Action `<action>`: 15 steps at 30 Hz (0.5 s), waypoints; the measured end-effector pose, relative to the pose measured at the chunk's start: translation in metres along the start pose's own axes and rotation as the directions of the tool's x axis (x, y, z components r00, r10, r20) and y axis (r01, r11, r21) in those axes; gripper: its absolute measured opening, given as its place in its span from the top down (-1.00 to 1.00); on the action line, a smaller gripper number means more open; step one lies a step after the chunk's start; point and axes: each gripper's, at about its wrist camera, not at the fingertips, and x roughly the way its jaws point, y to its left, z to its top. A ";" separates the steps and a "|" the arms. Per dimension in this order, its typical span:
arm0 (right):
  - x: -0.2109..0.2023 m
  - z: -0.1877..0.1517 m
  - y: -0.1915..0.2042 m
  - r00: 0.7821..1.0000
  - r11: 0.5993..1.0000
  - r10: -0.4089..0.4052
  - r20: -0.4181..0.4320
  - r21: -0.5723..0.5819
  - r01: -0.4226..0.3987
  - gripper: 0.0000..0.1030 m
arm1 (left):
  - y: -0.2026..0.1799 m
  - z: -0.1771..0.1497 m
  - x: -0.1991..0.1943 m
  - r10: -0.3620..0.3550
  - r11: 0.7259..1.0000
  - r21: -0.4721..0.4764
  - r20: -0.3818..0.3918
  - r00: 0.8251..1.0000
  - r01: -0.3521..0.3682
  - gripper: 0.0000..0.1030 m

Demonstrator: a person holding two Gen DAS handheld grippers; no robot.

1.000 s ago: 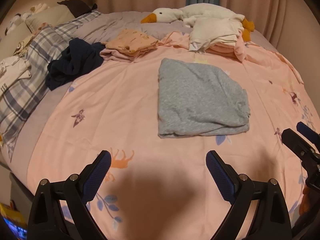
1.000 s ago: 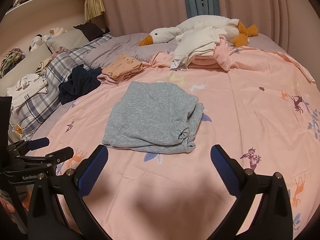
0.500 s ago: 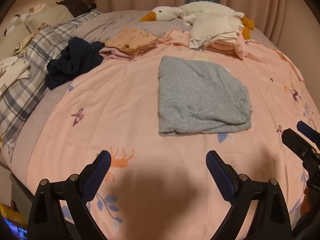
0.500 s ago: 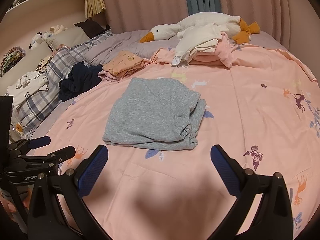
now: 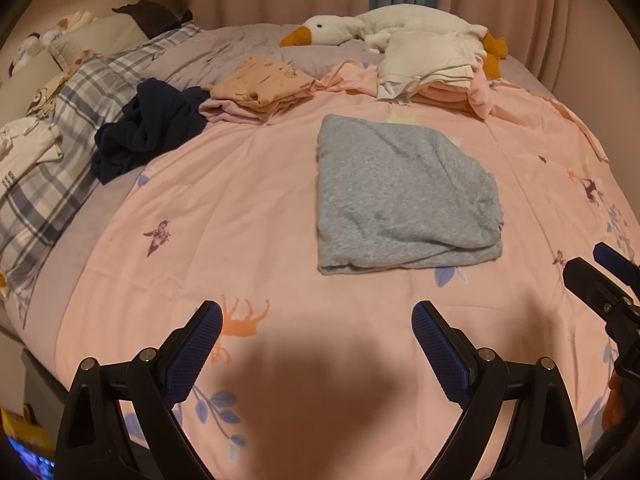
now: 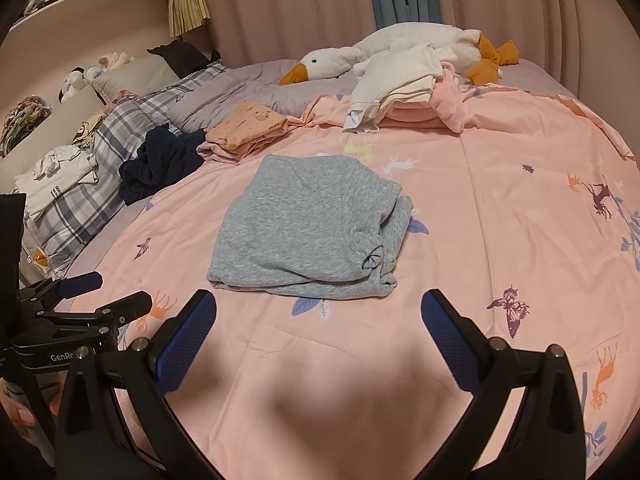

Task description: Fold small clothes

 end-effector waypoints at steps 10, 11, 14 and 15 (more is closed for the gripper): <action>0.000 0.000 -0.001 1.000 1.000 0.003 -0.002 0.002 -0.003 -1.00 | -0.002 0.002 -0.002 -0.017 1.000 0.005 -0.001 1.000 0.017 -0.84; 0.000 0.000 0.000 1.000 1.000 0.003 -0.002 0.002 -0.003 -1.00 | -0.003 0.002 -0.002 -0.015 1.000 0.005 0.000 1.000 0.015 -0.84; 0.000 -0.001 0.000 1.000 1.000 0.003 -0.003 0.003 -0.003 -1.00 | -0.002 0.002 -0.002 -0.016 1.000 0.003 0.001 1.000 0.016 -0.84; -0.001 -0.001 0.000 1.000 1.000 0.004 -0.003 0.005 -0.004 -1.00 | -0.002 0.002 -0.002 -0.012 1.000 0.005 0.002 1.000 0.012 -0.84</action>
